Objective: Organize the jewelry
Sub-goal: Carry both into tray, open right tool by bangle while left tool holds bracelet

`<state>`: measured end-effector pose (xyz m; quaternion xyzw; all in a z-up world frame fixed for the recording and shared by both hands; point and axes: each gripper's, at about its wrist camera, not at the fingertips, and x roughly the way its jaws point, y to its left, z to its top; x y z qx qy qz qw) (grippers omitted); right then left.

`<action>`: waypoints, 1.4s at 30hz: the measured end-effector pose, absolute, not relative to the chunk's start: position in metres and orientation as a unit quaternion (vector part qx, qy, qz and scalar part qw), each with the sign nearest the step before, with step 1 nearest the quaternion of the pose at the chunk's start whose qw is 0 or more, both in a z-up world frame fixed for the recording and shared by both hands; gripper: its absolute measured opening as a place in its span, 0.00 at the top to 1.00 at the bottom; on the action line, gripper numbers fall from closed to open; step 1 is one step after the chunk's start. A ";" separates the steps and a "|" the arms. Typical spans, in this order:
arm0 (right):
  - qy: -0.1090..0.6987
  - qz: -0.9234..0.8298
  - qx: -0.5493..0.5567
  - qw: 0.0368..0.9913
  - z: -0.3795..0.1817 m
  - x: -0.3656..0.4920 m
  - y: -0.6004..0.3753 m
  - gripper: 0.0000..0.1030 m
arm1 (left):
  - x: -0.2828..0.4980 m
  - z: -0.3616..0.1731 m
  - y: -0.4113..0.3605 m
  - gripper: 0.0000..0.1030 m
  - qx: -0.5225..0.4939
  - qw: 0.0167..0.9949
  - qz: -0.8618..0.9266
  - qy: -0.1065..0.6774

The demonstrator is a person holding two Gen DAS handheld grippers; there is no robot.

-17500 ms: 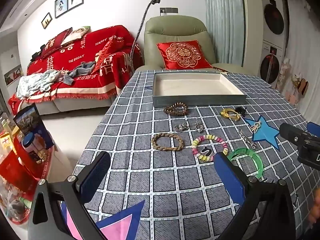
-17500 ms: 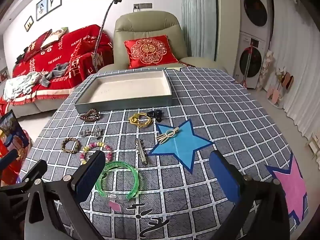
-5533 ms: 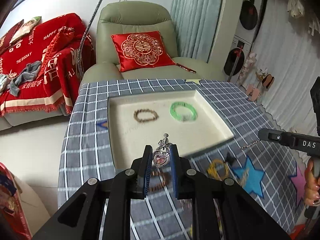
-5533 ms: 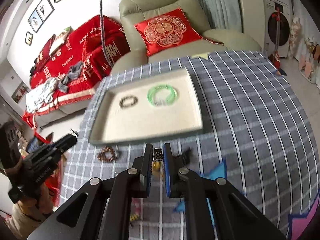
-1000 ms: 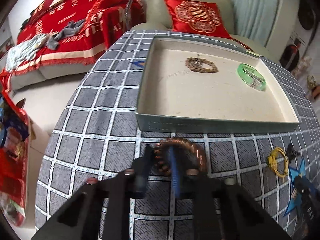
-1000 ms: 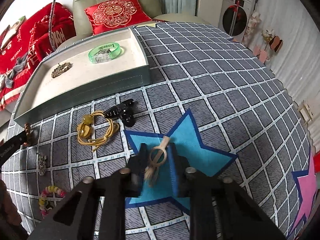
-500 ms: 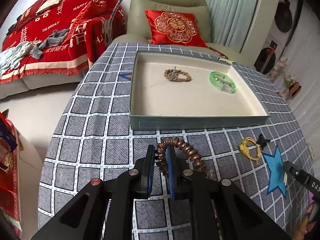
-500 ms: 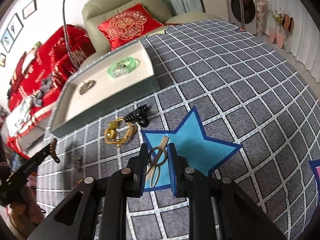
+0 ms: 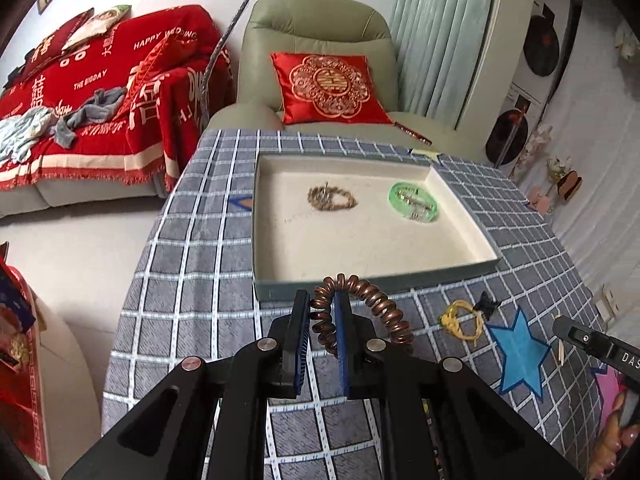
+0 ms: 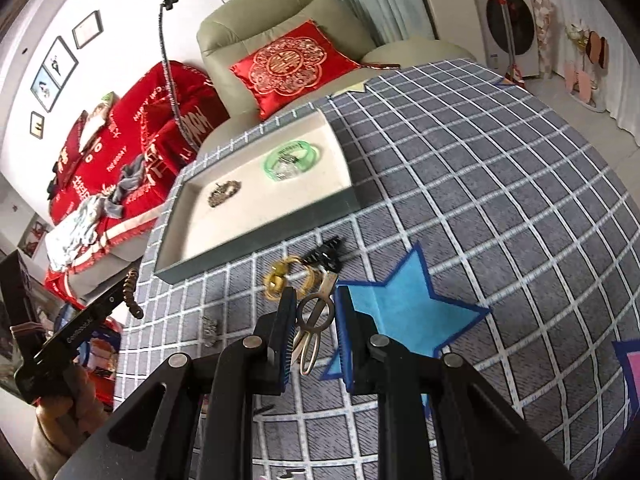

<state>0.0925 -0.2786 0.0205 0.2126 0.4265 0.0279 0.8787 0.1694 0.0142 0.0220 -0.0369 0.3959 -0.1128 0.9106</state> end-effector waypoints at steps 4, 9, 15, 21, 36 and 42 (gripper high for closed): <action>0.422 0.047 0.204 0.882 0.035 0.108 -0.273 0.80 | 0.174 0.035 0.010 0.74 -0.024 0.915 -0.119 0.384; 0.413 0.066 0.171 0.892 0.059 0.136 -0.265 0.80 | 0.190 0.050 0.007 0.74 -0.011 0.919 -0.130 0.372; 0.407 0.086 0.145 0.898 0.078 0.179 -0.254 0.80 | 0.224 0.057 -0.003 0.74 0.011 0.920 -0.134 0.367; 0.430 0.097 0.140 0.887 0.065 0.226 -0.241 0.80 | 0.260 0.043 -0.014 0.74 0.028 0.912 -0.135 0.387; 0.522 0.088 0.135 0.837 -0.025 0.305 -0.228 0.80 | 0.326 -0.022 -0.031 0.74 0.031 0.875 -0.126 0.466; 0.518 0.072 0.117 0.844 -0.035 0.319 -0.228 0.80 | 0.340 -0.039 -0.035 0.74 0.039 0.870 -0.111 0.480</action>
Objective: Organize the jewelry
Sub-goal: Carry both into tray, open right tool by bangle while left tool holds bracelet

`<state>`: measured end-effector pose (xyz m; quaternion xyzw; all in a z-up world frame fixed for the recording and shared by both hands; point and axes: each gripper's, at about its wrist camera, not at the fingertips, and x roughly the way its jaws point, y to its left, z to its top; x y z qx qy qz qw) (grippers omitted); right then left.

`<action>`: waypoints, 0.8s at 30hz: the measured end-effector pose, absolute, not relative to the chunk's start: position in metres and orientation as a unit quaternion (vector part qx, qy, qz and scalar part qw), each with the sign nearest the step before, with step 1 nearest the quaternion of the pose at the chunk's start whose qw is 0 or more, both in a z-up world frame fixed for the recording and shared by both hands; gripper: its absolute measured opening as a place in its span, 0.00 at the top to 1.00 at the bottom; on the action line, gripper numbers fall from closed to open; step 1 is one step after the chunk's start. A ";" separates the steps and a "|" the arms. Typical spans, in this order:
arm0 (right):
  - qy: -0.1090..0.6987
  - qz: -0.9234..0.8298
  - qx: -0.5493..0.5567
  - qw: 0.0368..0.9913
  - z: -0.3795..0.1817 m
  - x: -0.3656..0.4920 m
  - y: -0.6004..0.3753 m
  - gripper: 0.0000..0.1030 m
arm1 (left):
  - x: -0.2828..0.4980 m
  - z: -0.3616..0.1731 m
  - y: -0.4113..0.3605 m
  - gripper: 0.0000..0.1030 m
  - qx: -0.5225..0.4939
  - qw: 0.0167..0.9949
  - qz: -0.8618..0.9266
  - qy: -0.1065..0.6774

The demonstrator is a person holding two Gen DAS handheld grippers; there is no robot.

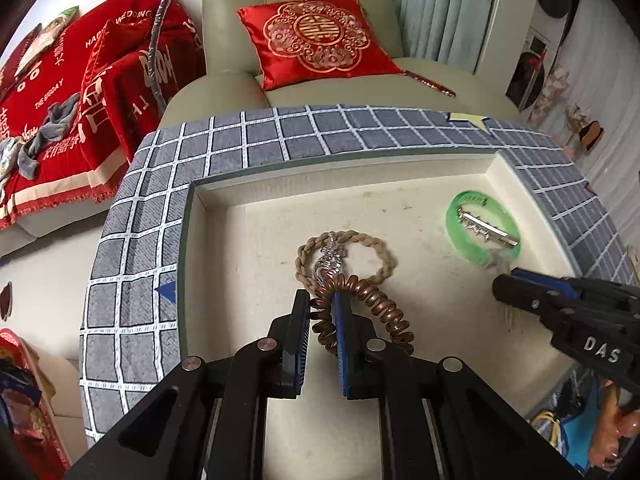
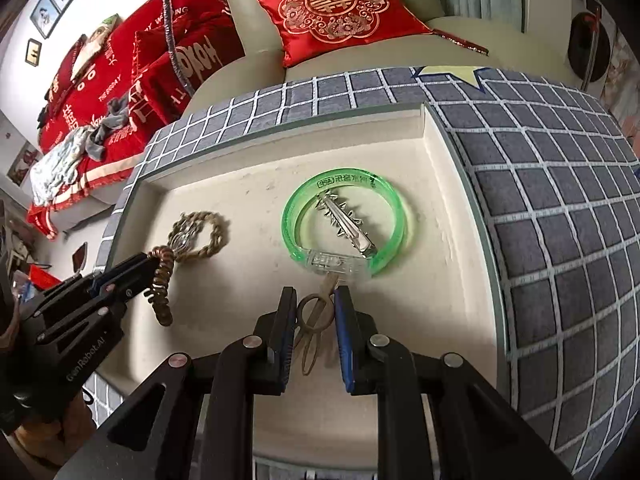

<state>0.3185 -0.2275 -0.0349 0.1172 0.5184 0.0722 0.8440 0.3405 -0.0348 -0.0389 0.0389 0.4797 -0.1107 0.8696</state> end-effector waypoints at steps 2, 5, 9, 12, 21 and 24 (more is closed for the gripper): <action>0.514 0.067 0.114 0.848 -0.034 0.323 -0.227 0.80 | 0.343 -0.043 -0.035 0.74 0.040 0.869 -0.106 0.482; 0.508 0.062 0.106 0.852 -0.034 0.328 -0.226 0.80 | 0.345 -0.046 -0.036 0.74 0.047 0.872 -0.100 0.477; 0.502 0.056 0.098 0.858 -0.038 0.329 -0.224 0.80 | 0.347 -0.049 -0.039 0.74 0.061 0.872 -0.097 0.475; 0.496 0.053 0.076 0.864 -0.038 0.325 -0.218 0.79 | 0.345 -0.051 -0.039 0.73 0.069 0.877 -0.094 0.467; 0.485 0.055 0.091 0.868 -0.029 0.321 -0.218 0.43 | 0.341 -0.049 -0.036 0.73 0.066 0.883 -0.081 0.458; 0.473 0.061 0.111 0.872 -0.018 0.316 -0.222 0.43 | 0.340 -0.048 -0.035 0.73 0.062 0.883 -0.081 0.458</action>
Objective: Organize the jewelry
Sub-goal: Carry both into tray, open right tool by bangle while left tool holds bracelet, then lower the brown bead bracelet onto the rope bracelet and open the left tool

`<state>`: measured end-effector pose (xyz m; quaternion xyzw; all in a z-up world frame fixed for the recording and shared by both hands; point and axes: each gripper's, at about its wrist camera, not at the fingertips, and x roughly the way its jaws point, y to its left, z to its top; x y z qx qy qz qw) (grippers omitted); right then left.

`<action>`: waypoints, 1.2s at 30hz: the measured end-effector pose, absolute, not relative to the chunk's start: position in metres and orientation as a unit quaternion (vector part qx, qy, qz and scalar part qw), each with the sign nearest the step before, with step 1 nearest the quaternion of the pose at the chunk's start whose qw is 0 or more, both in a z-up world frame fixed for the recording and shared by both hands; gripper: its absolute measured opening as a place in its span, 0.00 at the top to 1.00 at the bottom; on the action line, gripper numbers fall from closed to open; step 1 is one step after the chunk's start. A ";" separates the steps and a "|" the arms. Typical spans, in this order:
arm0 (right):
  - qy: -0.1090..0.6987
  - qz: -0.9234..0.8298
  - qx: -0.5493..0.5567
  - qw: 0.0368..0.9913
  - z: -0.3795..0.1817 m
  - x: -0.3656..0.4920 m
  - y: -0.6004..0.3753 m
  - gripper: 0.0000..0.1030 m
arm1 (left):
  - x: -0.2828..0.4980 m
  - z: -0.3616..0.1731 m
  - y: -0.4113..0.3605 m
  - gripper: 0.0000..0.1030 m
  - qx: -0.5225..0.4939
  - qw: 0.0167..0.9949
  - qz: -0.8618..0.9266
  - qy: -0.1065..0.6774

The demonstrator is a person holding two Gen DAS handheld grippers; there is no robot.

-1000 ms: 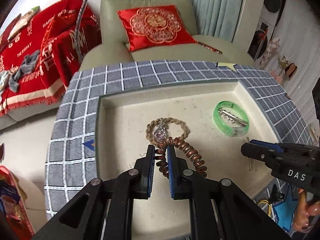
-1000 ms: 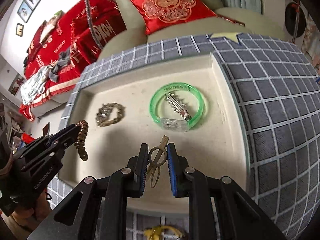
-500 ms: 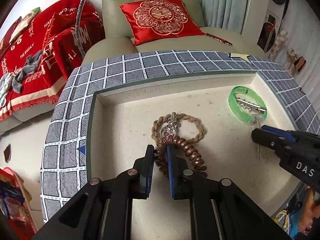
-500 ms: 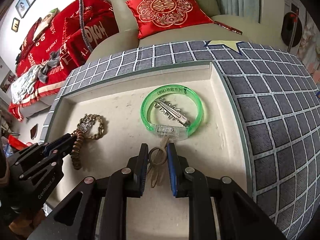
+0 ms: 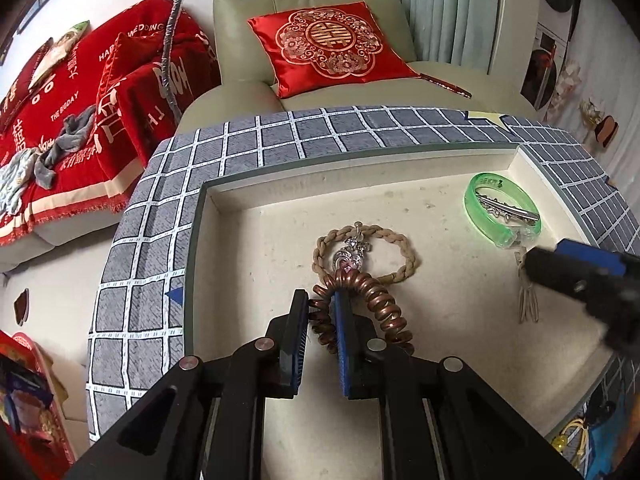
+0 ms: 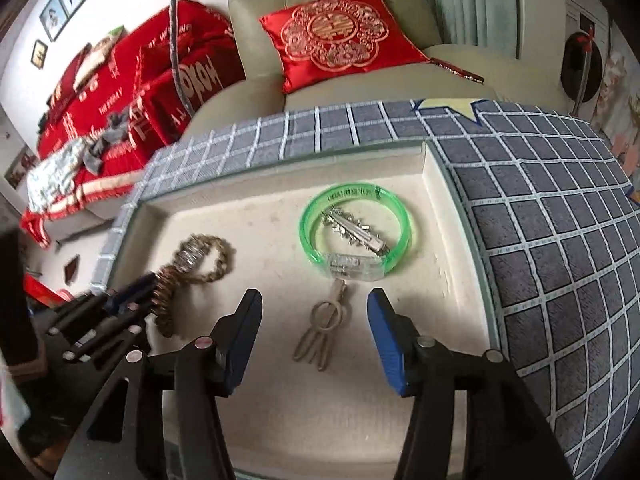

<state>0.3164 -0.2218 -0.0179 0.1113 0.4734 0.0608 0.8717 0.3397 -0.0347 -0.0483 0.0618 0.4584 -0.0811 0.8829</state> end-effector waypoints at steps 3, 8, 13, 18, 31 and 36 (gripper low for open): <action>0.463 0.062 0.136 0.874 -0.007 0.309 -0.228 0.41 | 0.339 -0.049 -0.035 0.73 0.063 0.883 -0.081 0.458; 0.449 0.059 0.155 0.878 0.007 0.289 -0.236 0.40 | 0.337 -0.050 -0.040 0.73 0.082 0.885 -0.080 0.451; 0.437 0.059 0.171 0.881 0.018 0.268 -0.245 0.39 | 0.336 -0.046 -0.040 0.72 0.076 0.889 -0.085 0.443; 0.426 0.052 0.182 0.884 0.025 0.248 -0.252 0.39 | 0.333 -0.040 -0.037 0.72 0.065 0.896 -0.087 0.431; 0.421 0.049 0.194 0.885 0.028 0.216 -0.259 0.27 | 0.328 -0.016 -0.035 0.00 0.066 0.916 -0.077 0.387; 0.415 0.051 0.188 0.889 0.033 0.202 -0.258 0.21 | 0.315 -0.004 -0.035 0.00 0.072 0.922 -0.077 0.373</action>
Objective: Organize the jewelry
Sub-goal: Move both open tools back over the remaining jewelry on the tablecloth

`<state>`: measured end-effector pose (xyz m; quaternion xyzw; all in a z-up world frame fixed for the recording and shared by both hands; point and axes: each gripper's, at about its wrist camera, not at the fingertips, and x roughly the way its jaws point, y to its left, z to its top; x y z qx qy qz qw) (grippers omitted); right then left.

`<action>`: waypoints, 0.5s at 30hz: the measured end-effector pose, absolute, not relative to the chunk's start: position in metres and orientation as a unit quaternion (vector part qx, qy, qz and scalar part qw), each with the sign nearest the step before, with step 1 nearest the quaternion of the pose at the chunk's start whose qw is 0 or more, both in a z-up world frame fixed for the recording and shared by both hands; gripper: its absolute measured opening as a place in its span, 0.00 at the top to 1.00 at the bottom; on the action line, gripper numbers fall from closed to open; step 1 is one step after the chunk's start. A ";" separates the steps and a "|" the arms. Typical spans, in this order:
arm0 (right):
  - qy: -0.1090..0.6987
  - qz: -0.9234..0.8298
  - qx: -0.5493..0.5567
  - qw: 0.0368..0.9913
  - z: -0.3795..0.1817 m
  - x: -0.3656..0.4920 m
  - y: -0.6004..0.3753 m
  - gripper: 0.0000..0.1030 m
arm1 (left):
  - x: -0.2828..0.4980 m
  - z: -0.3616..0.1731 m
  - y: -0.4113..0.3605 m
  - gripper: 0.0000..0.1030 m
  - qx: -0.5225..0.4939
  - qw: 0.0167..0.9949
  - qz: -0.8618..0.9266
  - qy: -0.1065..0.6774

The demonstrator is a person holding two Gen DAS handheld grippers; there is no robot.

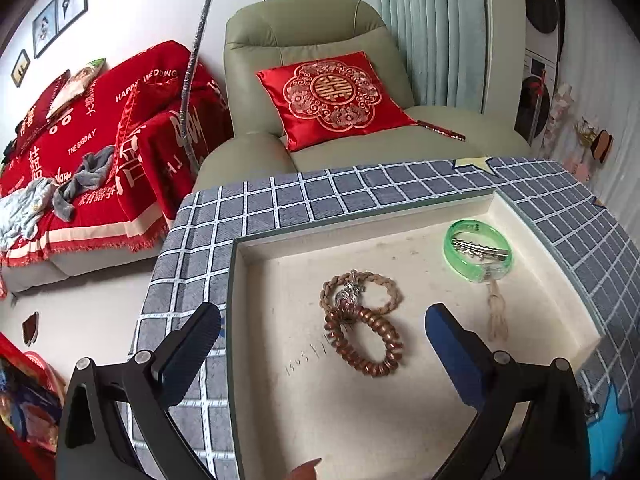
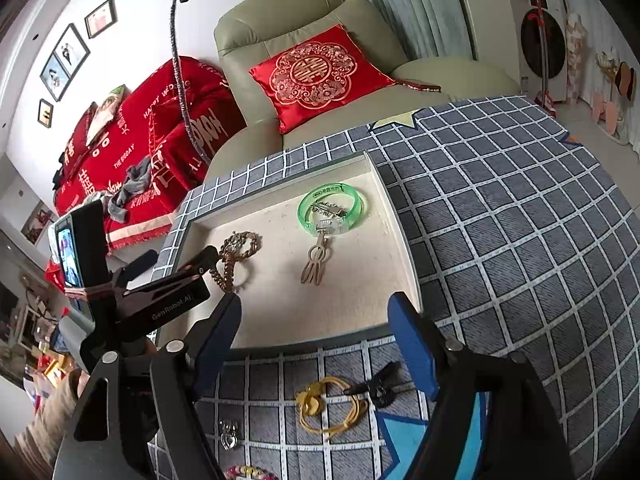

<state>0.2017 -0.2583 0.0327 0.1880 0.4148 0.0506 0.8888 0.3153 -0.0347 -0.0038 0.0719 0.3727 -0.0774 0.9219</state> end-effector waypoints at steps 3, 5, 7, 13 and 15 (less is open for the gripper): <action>0.405 0.056 0.196 0.891 0.035 0.191 -0.259 0.04 | 0.299 -0.001 -0.032 0.00 0.069 0.922 -0.087 0.372; 0.394 0.060 0.203 0.894 0.037 0.181 -0.260 0.00 | 0.278 0.002 -0.030 0.00 0.068 0.925 -0.099 0.360; 0.388 0.067 0.208 0.895 0.040 0.174 -0.260 0.00 | 0.263 0.007 -0.026 0.00 0.066 0.928 -0.105 0.352; 0.409 0.047 0.183 0.893 0.047 0.158 -0.263 0.00 | 0.216 0.006 -0.012 0.00 0.052 0.920 -0.132 0.366; 0.418 0.046 0.195 0.886 0.043 0.153 -0.268 0.00 | 0.204 0.002 -0.010 0.00 0.049 0.916 -0.133 0.375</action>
